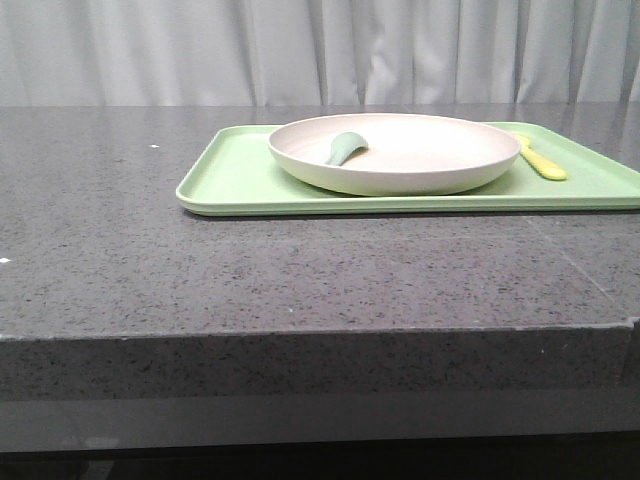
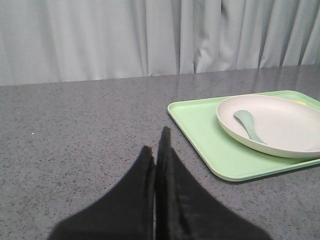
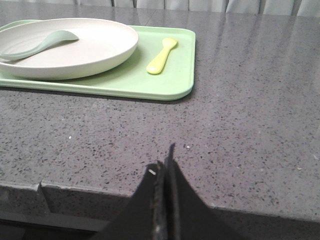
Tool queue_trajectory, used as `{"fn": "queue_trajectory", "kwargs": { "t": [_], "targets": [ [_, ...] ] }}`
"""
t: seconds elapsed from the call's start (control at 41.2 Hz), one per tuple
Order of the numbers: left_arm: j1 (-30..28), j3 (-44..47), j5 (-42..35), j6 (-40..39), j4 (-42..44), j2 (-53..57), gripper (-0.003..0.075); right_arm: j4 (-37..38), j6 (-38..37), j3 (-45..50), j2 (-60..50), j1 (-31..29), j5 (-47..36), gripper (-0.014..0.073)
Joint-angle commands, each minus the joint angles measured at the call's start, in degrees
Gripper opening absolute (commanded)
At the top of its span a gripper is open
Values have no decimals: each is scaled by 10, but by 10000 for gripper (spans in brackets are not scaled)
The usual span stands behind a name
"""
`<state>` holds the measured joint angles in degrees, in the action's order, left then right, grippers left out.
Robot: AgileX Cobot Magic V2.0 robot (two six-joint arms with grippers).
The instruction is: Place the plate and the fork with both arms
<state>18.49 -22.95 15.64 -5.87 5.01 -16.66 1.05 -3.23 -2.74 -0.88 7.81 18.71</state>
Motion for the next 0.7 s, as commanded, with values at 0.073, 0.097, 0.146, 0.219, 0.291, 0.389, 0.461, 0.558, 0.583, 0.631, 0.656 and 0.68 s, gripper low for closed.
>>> {"fn": "queue_trajectory", "kwargs": {
  "t": [0.073, 0.097, 0.146, 0.219, 0.291, 0.389, 0.461, 0.558, 0.583, 0.631, 0.656, 0.68],
  "targets": [
    [0, -16, -24, -4, -17, -2, -18, 7, 8, -15, 6, -3, -50, -61],
    [0, -15, -11, -4, -18, 2, -18, 7, 8, -15, 6, -3, -50, -61],
    [-2, -12, 17, -4, -21, 12, -18, 7, 8, -15, 6, -3, -50, -61],
    [-18, 2, 35, -4, -24, 38, -18, 7, 8, -15, 6, -3, -50, -61],
    [-44, 19, 34, -4, -31, 68, -18, 7, 8, -15, 6, -3, -50, -61],
    [-83, 46, 34, -4, -37, 113, -18, 7, 8, -15, 6, -3, -50, -61],
    [-112, 66, 34, -4, -38, 147, -18, 7, 8, -15, 6, -3, -50, -61],
    [-148, 94, 30, -4, -38, 183, -18, 7, 8, -15, 6, -3, -50, -61],
    [-153, 99, 26, -4, -38, 185, -18, 7, 8, -15, 6, -3, -50, -61],
    [-164, 109, 22, -4, -39, 181, -18, 7, 8, -15, 6, -3, -50, -61],
    [-168, 113, 22, -4, -39, 181, -18, 7, 8, -15, 6, -3, -50, -61],
    [-173, 119, 21, -4, -39, 182, -18, 7, 8, -15, 6, -3, -50, -61]
  ]
}}
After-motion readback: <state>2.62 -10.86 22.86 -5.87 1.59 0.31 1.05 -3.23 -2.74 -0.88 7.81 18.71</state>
